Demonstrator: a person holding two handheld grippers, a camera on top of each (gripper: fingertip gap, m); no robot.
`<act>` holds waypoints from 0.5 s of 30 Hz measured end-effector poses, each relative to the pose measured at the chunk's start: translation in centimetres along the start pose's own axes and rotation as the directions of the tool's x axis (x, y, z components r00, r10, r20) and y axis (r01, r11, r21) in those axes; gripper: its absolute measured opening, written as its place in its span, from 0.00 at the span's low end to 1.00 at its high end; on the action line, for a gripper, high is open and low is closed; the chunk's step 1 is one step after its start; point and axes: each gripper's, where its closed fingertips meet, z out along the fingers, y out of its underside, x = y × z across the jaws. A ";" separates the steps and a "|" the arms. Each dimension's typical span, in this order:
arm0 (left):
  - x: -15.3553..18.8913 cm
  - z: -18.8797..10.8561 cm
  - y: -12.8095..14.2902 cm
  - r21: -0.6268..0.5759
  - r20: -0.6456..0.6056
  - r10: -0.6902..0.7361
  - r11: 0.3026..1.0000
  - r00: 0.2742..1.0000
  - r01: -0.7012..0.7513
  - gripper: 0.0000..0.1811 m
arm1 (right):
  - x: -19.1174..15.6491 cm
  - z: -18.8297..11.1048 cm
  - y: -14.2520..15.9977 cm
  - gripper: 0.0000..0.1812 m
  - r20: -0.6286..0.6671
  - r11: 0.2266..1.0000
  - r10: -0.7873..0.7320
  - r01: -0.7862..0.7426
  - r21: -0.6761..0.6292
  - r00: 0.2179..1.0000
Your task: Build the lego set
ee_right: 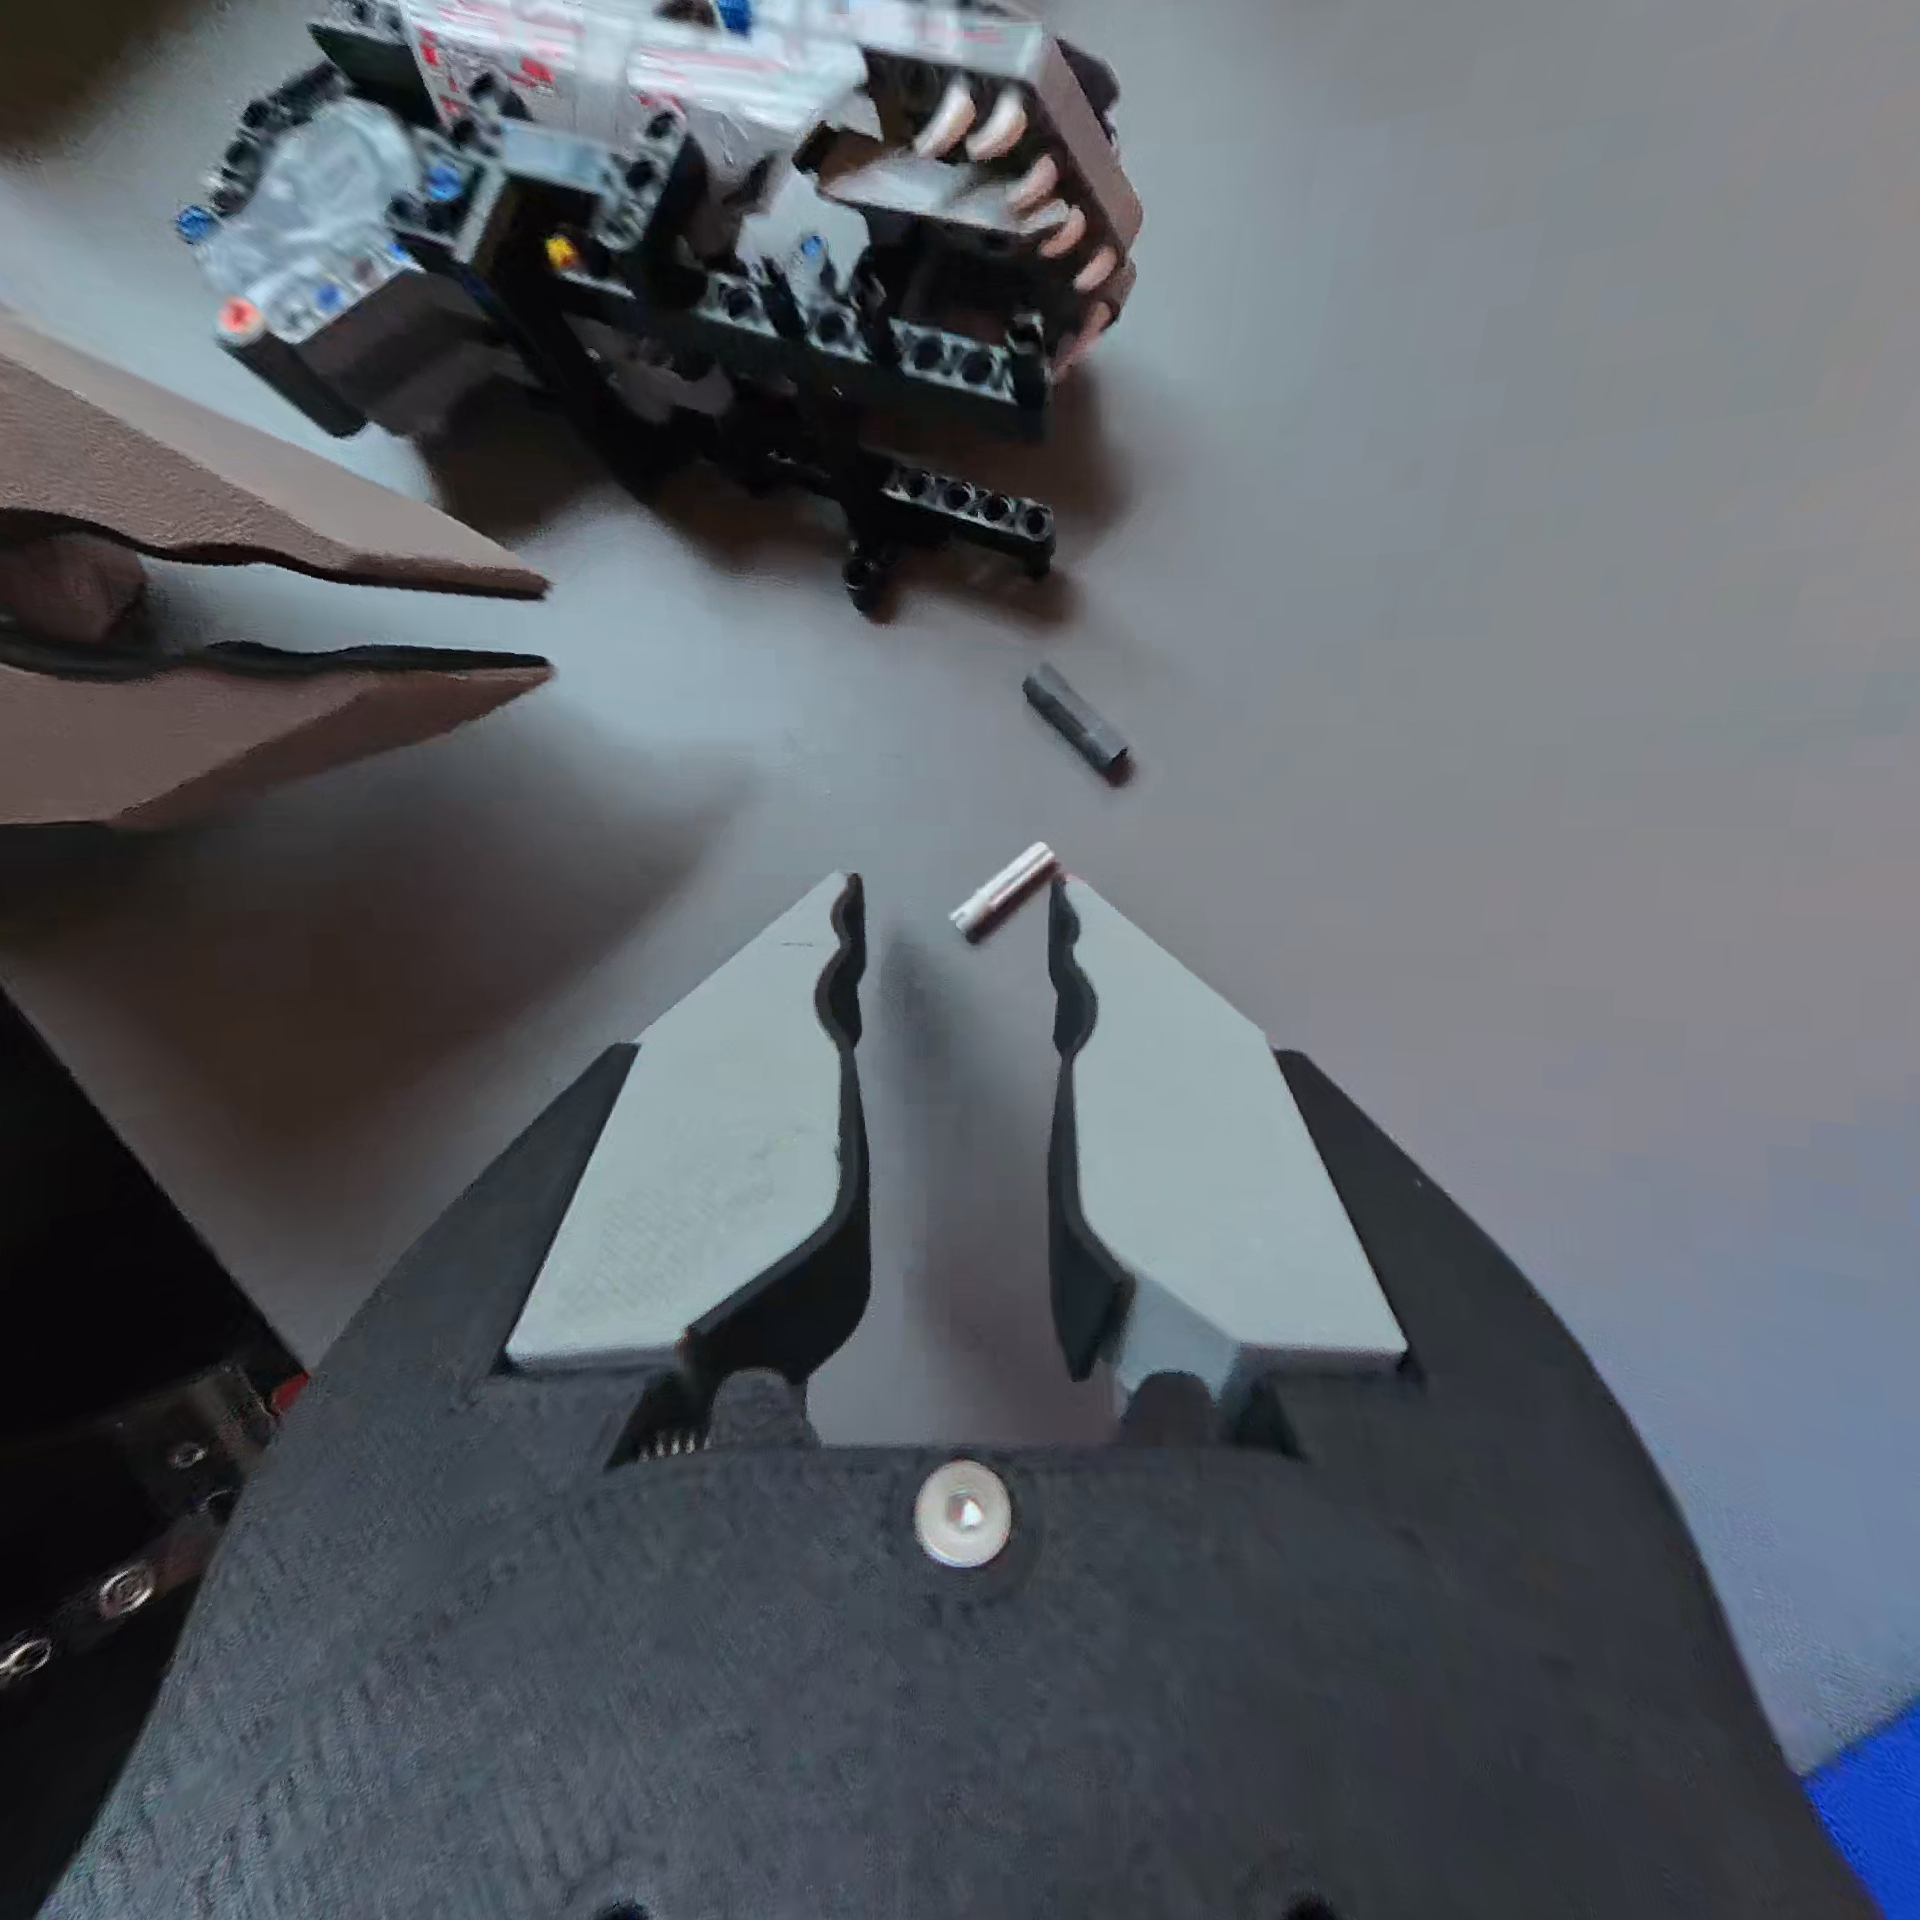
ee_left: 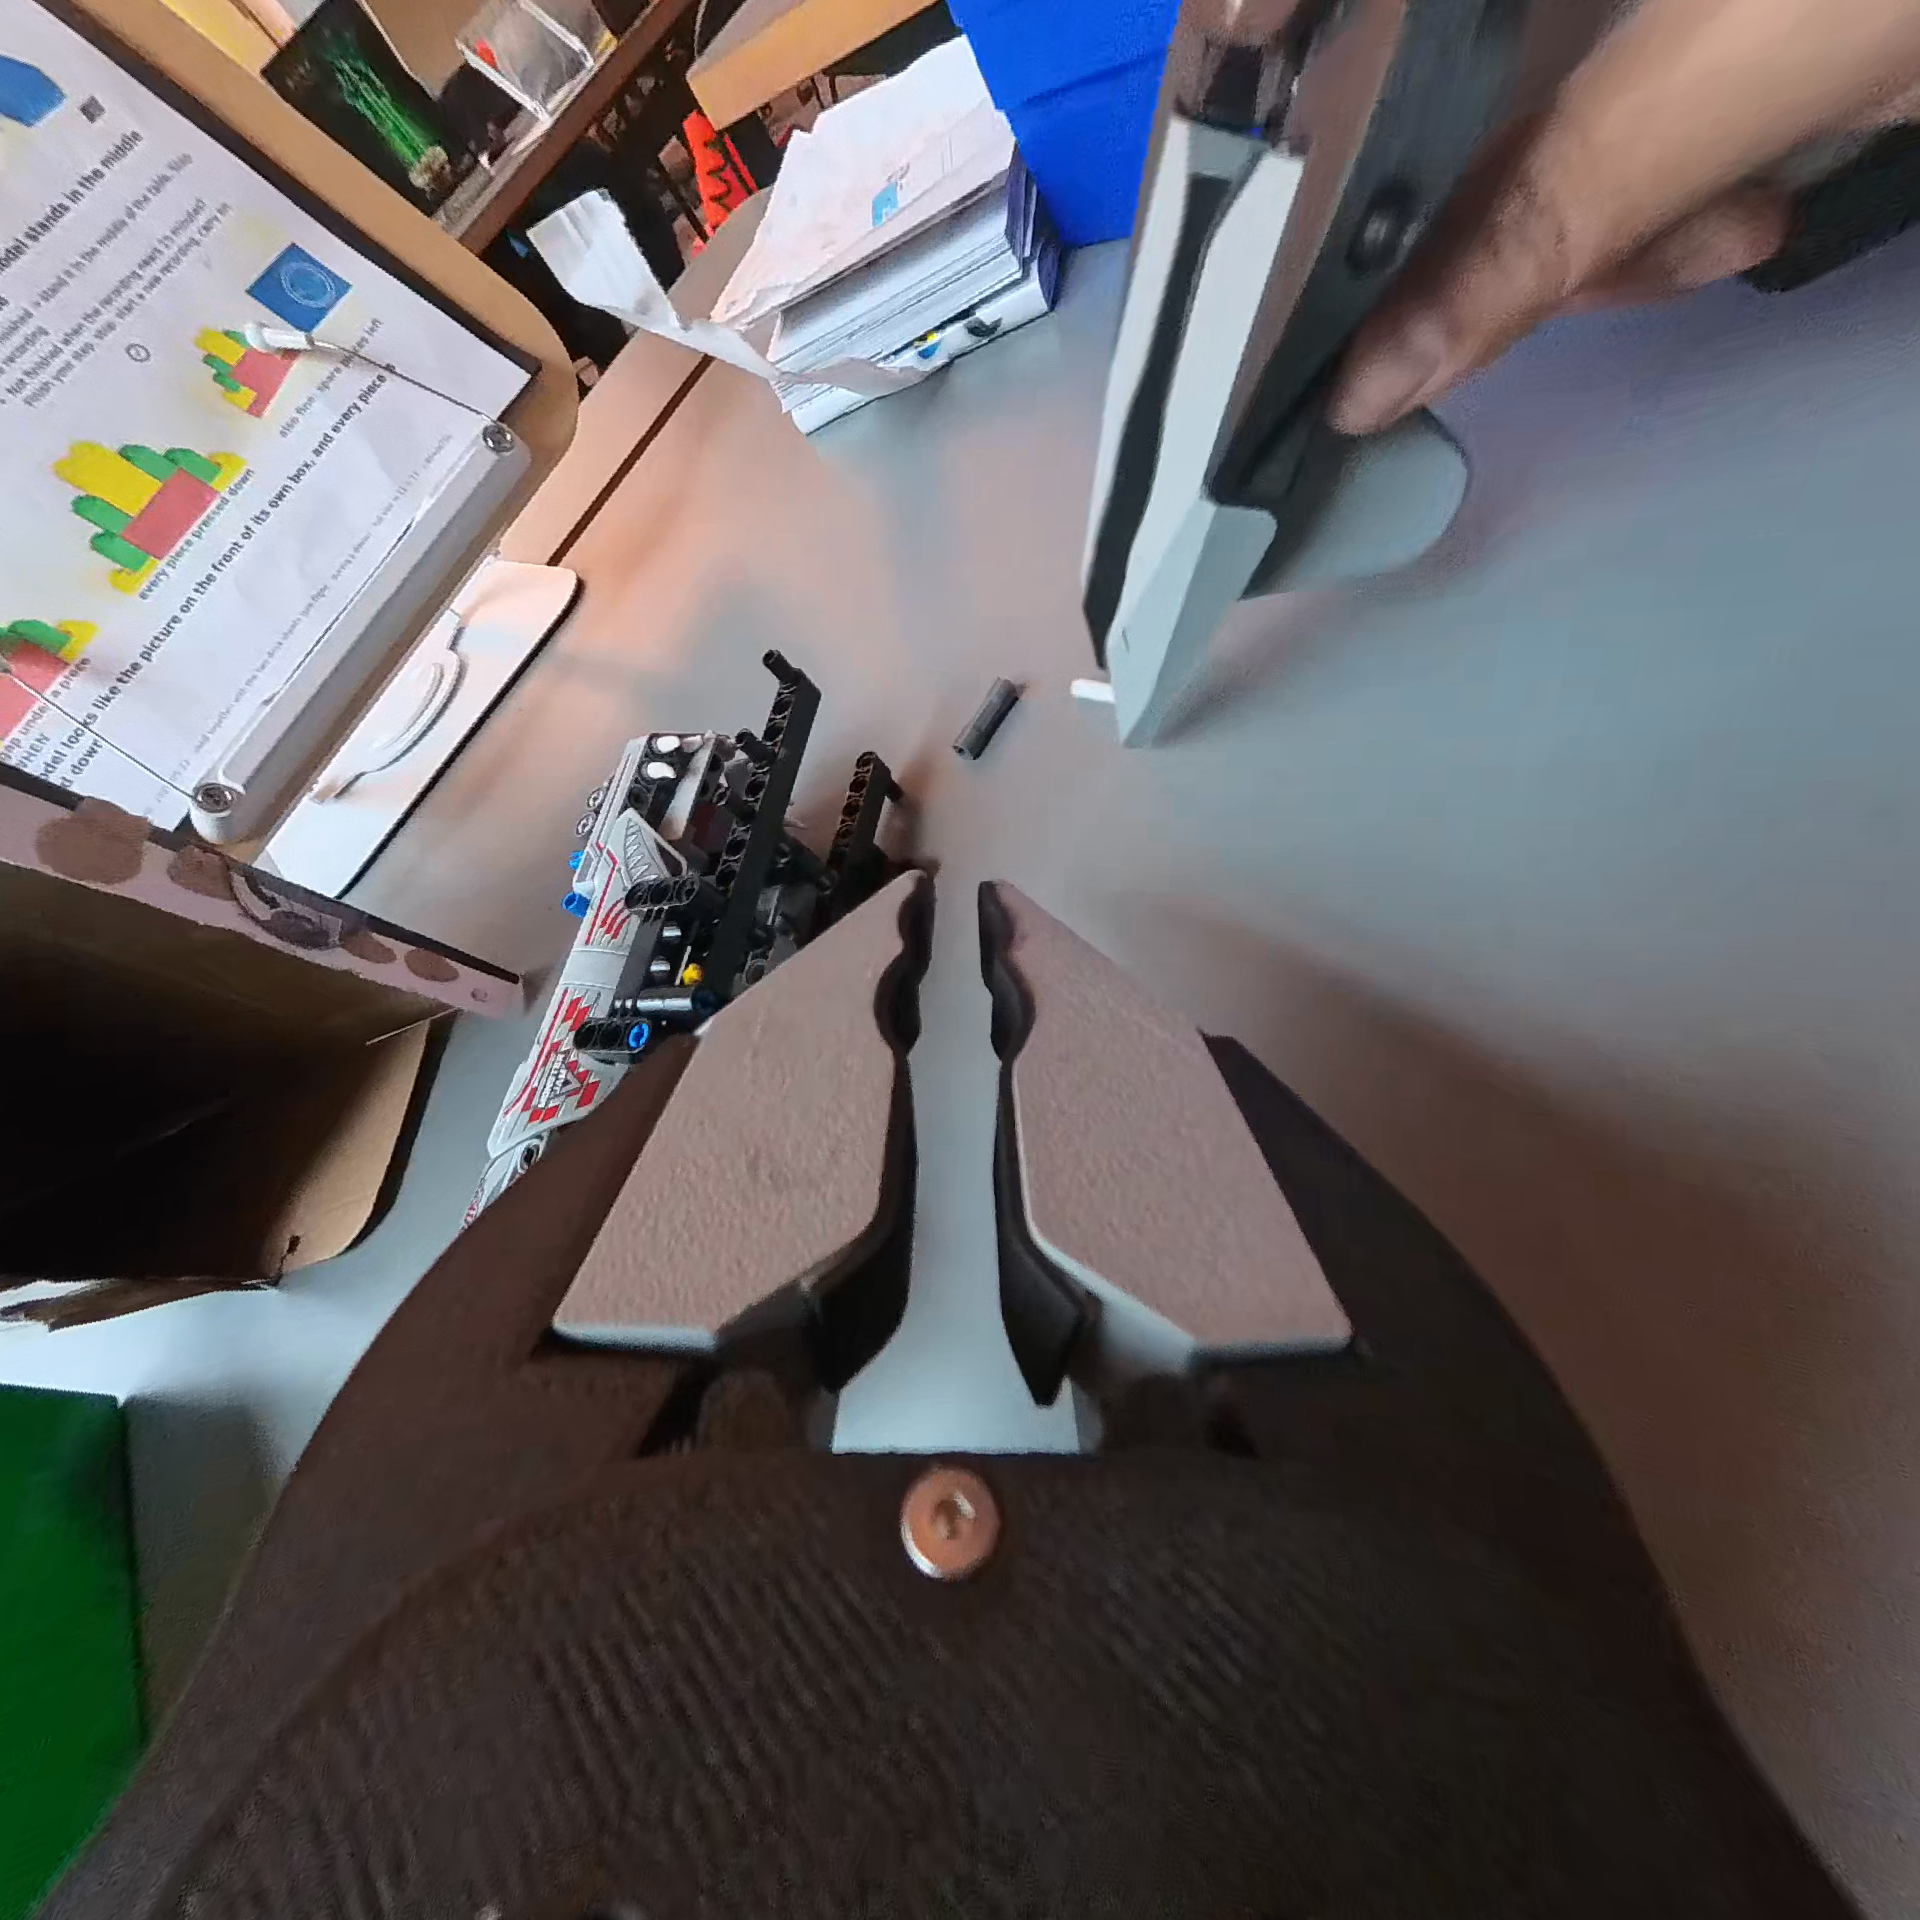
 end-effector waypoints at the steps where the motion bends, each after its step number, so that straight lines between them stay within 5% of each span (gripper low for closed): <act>1: 0.1 0.1 0.1 -0.006 -0.003 0.003 1.000 1.000 -0.003 0.03 | 0.5 0.1 0.2 0.13 -0.026 1.000 -0.003 0.004 0.004 1.000; 2: 0.1 0.1 0.1 -0.012 -0.006 0.008 1.000 1.000 -0.008 0.03 | 0.8 0.1 0.2 0.02 -0.045 1.000 -0.010 0.011 0.014 0.999; 8: 0.2 0.2 0.2 -0.016 -0.005 0.016 1.000 1.000 -0.016 0.03 | 0.8 -1.8 -0.5 0.01 -0.091 0.995 -0.076 0.081 0.052 0.993; 12: 0.2 0.2 0.2 -0.021 -0.002 0.022 1.000 1.000 -0.022 0.03 | 3.0 -9.8 -3.9 0.01 -0.323 0.967 -0.114 0.180 0.182 0.940; 15: 0.2 0.3 0.2 -0.021 -0.001 0.021 1.000 1.000 -0.021 0.03 | 8.7 -16.8 -2.6 0.01 -0.566 0.975 -0.057 0.167 0.144 0.822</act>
